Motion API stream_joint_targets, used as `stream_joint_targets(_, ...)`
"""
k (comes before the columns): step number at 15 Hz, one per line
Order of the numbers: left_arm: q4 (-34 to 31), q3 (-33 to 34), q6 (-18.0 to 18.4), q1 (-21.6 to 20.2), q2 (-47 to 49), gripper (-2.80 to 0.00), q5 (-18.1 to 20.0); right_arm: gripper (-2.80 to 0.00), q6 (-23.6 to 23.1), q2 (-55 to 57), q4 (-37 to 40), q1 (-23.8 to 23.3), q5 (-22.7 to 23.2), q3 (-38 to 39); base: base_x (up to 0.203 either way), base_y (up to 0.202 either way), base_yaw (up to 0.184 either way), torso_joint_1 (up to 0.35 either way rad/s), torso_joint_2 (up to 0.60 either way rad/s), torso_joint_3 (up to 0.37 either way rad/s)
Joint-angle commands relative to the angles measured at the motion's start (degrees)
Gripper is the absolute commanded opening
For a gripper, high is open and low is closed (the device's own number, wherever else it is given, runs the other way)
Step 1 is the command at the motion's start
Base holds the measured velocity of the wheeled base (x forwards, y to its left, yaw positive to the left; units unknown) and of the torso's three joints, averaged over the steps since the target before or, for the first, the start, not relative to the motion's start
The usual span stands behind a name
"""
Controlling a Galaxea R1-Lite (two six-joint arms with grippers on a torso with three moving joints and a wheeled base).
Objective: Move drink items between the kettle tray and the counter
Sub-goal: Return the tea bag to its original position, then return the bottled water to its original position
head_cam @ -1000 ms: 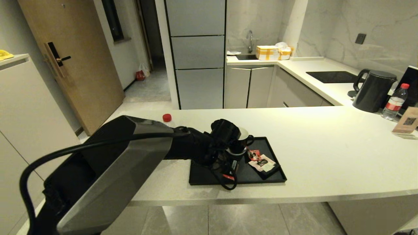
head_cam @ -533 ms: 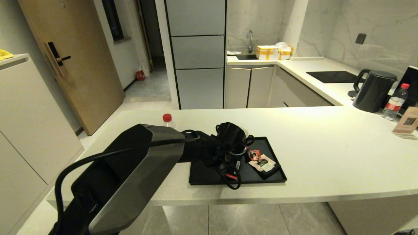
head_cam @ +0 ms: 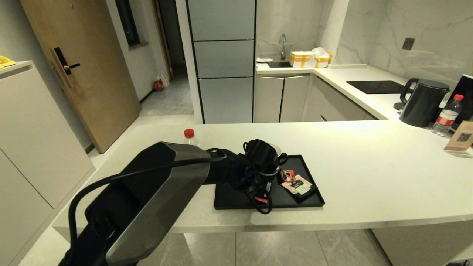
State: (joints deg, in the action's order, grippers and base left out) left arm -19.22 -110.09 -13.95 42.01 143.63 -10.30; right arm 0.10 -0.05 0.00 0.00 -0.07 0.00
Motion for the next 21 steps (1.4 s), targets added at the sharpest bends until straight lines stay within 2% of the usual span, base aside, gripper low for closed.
stream_joint_targets(1,-0.1,0.0,-0.1,0.0,-0.2,0.00,-0.1,-2.80,0.0,0.0,0.0,0.0,0.0,0.1,0.000,0.000,0.000,0.000,0.00,0.000)
stream_joint_targets(7,1.2,-0.1,-0.5,0.0,0.9,0.00,-1.4,-2.80,0.0,0.0,0.0,0.0,0.0,0.1,0.000,0.000,0.000,0.000,0.00,0.000)
stream_joint_targets(9,-0.1,1.4,-2.8,-0.5,-1.6,0.00,-1.5,-2.80,0.0,0.0,0.0,0.0,0.0,0.1,0.000,0.000,0.000,0.000,0.00,0.000)
stream_joint_targets(12,-2.3,9.4,-6.4,-4.3,-15.3,0.00,-1.7,-2.80,0.0,0.0,0.0,0.0,0.0,0.1,0.000,0.000,0.000,0.000,0.00,0.000)
stream_joint_targets(14,-2.6,20.3,-7.5,-9.0,-25.7,0.00,-2.3,-2.80,0.0,0.0,0.0,0.0,0.0,0.1,0.000,0.000,0.000,0.000,0.00,0.000)
stream_joint_targets(15,-2.3,25.5,-7.8,-10.9,-30.2,-2.80,-2.6,-2.80,0.0,0.0,0.0,0.0,0.0,0.1,0.000,0.000,0.000,0.000,0.00,0.000)
stream_joint_targets(17,0.0,35.8,-8.1,-15.5,-38.6,-2.80,-2.8,-2.80,0.0,0.0,0.0,0.0,0.0,0.1,0.000,0.000,0.000,0.000,0.00,0.000)
stream_joint_targets(18,1.2,38.8,-8.2,-17.7,-40.8,-2.80,-2.9,-2.80,0.0,0.0,0.0,0.0,0.0,0.1,0.000,0.000,0.000,0.000,0.00,0.000)
stream_joint_targets(20,4.6,46.5,-7.8,-22.1,-43.2,-2.80,-3.0,-2.80,0.0,0.0,0.0,0.0,0.0,0.1,0.000,0.000,0.000,0.000,0.00,0.000)
stream_joint_targets(21,8.7,49.9,-7.0,-23.5,-43.4,-2.80,-3.0,-2.80,0.0,0.0,0.0,0.0,0.0,0.1,0.000,0.000,0.000,0.000,0.00,0.000)
